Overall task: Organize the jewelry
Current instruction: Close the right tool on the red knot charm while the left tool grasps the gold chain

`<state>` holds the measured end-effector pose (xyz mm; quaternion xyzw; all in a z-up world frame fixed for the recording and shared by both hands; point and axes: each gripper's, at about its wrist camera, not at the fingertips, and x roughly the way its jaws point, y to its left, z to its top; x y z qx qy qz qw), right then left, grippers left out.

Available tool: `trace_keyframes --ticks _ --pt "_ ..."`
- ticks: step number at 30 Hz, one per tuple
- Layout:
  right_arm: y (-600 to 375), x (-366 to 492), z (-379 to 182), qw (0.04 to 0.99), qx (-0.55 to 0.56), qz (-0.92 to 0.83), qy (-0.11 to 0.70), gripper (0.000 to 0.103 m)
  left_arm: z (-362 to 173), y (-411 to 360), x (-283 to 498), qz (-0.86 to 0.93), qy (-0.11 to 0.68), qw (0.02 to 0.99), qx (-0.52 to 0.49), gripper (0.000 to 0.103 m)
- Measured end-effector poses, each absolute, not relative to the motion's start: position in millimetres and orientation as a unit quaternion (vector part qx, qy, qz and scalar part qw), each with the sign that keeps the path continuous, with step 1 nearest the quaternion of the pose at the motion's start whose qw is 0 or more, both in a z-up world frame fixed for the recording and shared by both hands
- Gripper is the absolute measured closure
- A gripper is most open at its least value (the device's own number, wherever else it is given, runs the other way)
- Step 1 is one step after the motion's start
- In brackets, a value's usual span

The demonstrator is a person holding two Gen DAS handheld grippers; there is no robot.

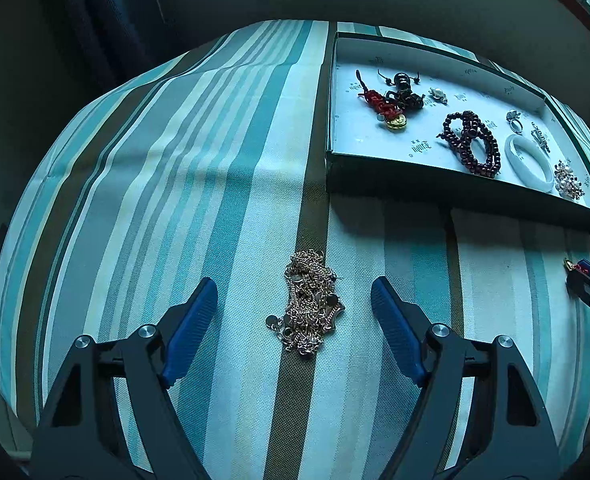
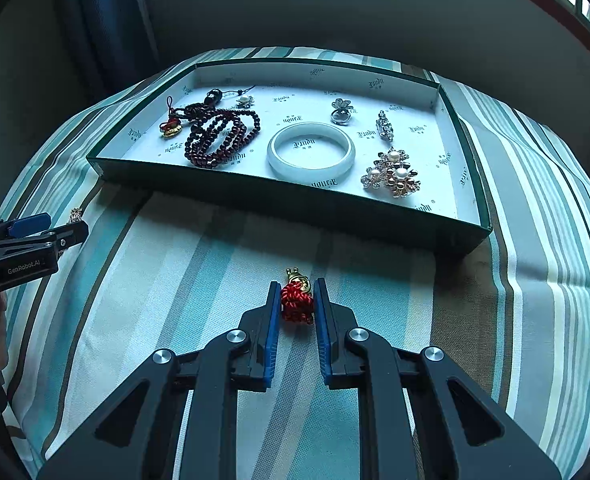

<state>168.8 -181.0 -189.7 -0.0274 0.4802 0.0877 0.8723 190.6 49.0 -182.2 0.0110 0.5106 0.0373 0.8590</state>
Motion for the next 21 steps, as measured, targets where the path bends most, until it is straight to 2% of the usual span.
trace_keyframes --ticks 2,4,6,11,16,21 --pt "-183.2 168.6 -190.2 0.872 -0.025 0.086 0.481 0.086 -182.6 48.3 191.2 0.035 0.51 0.859 0.011 0.025" --pt "-183.7 168.7 -191.1 0.871 -0.024 0.087 0.483 0.086 -182.1 48.4 191.3 0.024 0.51 0.86 0.004 0.035" --pt "-183.9 168.8 -191.8 0.871 -0.023 0.088 0.483 0.086 -181.8 47.5 191.8 0.019 0.51 0.86 0.002 0.039" --pt "-183.9 168.5 -191.7 0.871 -0.021 0.091 0.483 0.086 -180.4 44.9 188.7 0.004 0.509 0.861 -0.002 0.056" --pt "-183.7 168.2 -192.0 0.87 -0.019 0.093 0.483 0.086 -178.8 47.0 186.1 -0.004 0.509 0.861 -0.007 0.082" --pt "-183.3 167.2 -191.8 0.871 -0.018 0.096 0.482 0.086 -178.4 47.8 184.7 -0.005 0.508 0.861 -0.008 0.084"
